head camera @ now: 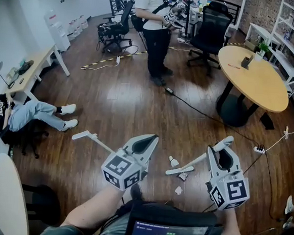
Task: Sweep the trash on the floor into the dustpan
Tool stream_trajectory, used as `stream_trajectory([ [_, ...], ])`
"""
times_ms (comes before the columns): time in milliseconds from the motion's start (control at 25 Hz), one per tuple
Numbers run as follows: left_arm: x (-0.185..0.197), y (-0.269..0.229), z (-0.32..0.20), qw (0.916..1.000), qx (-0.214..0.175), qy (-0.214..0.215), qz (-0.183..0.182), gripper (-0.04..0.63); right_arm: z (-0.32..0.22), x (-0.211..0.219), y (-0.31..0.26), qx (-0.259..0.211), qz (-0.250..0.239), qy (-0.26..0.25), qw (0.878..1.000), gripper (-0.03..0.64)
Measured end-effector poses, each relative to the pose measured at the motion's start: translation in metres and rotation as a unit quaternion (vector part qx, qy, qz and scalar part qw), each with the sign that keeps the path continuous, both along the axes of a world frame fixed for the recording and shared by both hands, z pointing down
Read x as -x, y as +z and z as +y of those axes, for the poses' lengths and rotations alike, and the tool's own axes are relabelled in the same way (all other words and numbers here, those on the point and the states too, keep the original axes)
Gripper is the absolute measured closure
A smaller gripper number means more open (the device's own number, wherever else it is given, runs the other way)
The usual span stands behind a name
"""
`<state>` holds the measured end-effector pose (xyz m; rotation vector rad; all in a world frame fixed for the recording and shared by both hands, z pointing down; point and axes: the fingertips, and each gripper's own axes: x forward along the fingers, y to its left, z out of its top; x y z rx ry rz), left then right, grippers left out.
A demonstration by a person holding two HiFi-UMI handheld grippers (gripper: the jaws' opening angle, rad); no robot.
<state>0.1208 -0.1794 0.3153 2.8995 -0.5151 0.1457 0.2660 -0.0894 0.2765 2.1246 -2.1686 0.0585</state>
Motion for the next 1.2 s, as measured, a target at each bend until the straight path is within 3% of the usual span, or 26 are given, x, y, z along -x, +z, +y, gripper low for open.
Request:
stream_trajectory([
  [320, -0.007, -0.006, 0.045, 0.9996, -0.001, -0.022, -0.018, 0.584, 0.061, -0.025, -0.006, -0.018, 0.008, 0.0, 1.0, 0.491],
  [880, 0.031, -0.052, 0.039, 0.9996, -0.014, -0.024, 0.006, 0.584, 0.095, -0.04, -0.034, -0.027, -0.005, 0.076, 0.997, 0.492],
  [1040, 0.035, -0.051, 0.033, 0.9995, -0.029, -0.012, 0.005, 0.584, 0.093, -0.041, -0.034, -0.026, -0.011, 0.096, 0.995, 0.491],
  [1200, 0.037, -0.049, 0.03, 0.9998, -0.017, -0.012, 0.005, 0.584, 0.091, -0.039, -0.037, -0.028, -0.01, 0.1, 0.995, 0.491],
])
